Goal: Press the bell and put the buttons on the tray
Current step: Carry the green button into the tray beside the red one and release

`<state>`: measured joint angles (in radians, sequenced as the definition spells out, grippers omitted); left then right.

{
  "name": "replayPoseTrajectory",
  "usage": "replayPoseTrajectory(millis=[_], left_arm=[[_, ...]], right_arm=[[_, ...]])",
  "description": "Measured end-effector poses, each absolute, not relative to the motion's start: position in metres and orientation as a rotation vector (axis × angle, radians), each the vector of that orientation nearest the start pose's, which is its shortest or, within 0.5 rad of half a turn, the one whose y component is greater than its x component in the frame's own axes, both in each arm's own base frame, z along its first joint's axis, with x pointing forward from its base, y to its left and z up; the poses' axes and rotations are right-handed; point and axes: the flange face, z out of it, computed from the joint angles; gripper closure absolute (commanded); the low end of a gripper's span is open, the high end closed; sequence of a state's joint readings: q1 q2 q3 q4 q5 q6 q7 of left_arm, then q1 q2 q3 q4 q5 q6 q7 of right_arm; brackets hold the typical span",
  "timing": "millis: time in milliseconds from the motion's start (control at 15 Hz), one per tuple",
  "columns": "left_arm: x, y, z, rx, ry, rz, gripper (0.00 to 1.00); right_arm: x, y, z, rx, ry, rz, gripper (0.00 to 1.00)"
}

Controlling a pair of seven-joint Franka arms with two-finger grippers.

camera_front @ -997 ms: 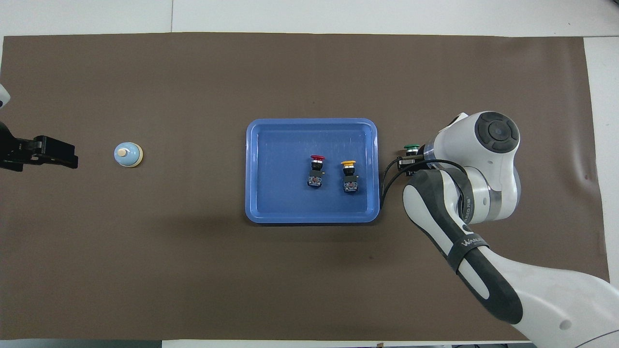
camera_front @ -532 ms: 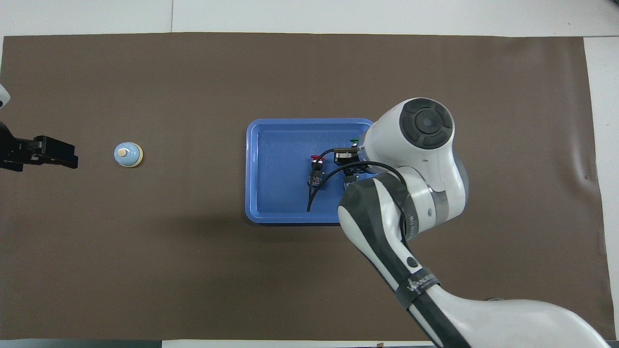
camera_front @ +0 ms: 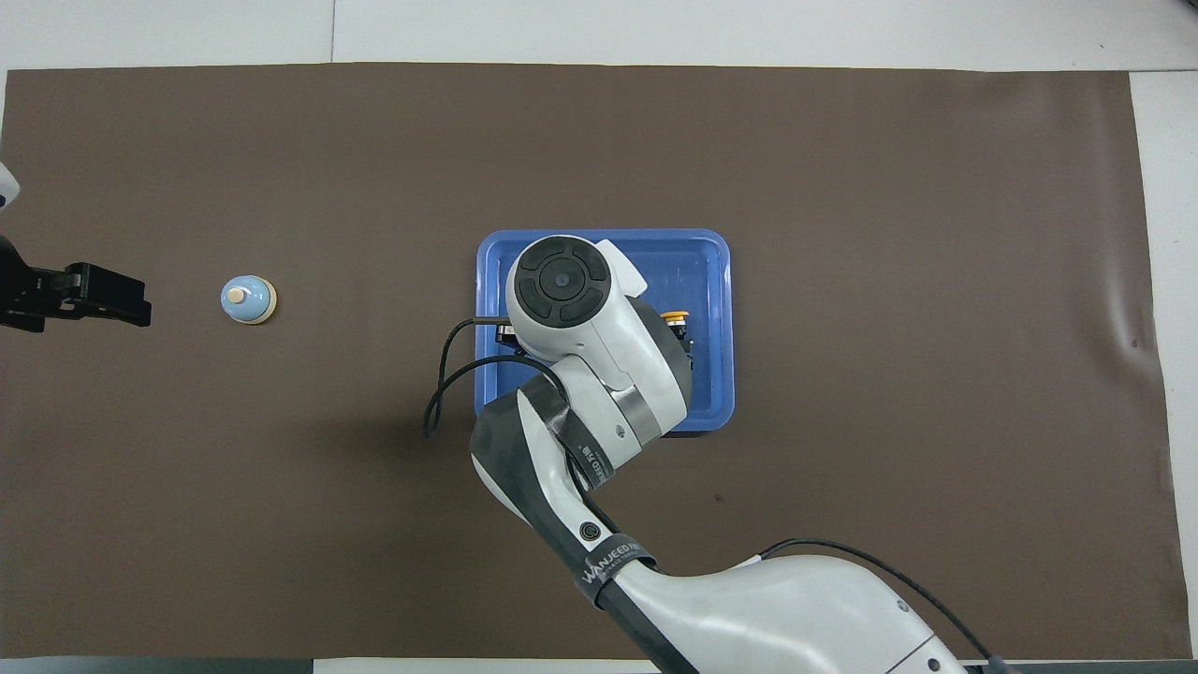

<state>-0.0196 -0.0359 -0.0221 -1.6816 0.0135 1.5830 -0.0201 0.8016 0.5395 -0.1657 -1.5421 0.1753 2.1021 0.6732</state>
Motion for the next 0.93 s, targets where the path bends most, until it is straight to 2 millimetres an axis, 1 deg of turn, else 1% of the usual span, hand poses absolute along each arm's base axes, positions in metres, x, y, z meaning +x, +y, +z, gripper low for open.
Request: replayPoseTrajectory(millis=[133,199,266,465,598,665,731,798,864,931], left_arm=[[0.541,-0.021,0.593,-3.124,0.035,0.097,0.00],[0.541,-0.021,0.593,-3.124,0.035,0.097,0.00],[0.541,-0.021,0.593,-3.124,0.035,0.097,0.00],[0.541,-0.021,0.593,-3.124,0.035,0.097,0.00],[0.541,-0.021,0.593,-3.124,0.035,0.097,0.00],[0.541,-0.022,0.593,-3.124,0.036,0.097,0.00],[0.541,-0.023,0.593,-3.123,0.039,0.097,0.00],[0.541,-0.024,0.593,-3.123,0.041,0.098,0.00],[0.541,-0.024,0.593,-3.123,0.043,0.100,0.00],[0.540,-0.024,0.593,-3.123,0.043,0.101,0.32]], right_arm=[[0.547,0.435,0.338,-3.066,0.157,0.022,0.58],[0.546,0.435,0.336,-3.066,0.155,0.022,0.38],[0.544,0.436,0.334,-3.067,0.153,0.024,0.00],[0.538,0.441,0.331,-3.073,0.152,0.035,0.00],[0.538,0.438,0.336,-3.094,0.153,0.072,0.00],[0.540,0.432,0.344,-3.105,0.163,0.087,0.00],[0.545,0.422,0.359,-3.105,0.182,0.085,0.00],[0.552,0.408,0.378,-3.102,0.207,0.078,0.00],[0.559,0.388,0.400,-3.093,0.228,0.075,0.00],[0.568,0.361,0.428,-3.079,0.245,0.067,0.00]])
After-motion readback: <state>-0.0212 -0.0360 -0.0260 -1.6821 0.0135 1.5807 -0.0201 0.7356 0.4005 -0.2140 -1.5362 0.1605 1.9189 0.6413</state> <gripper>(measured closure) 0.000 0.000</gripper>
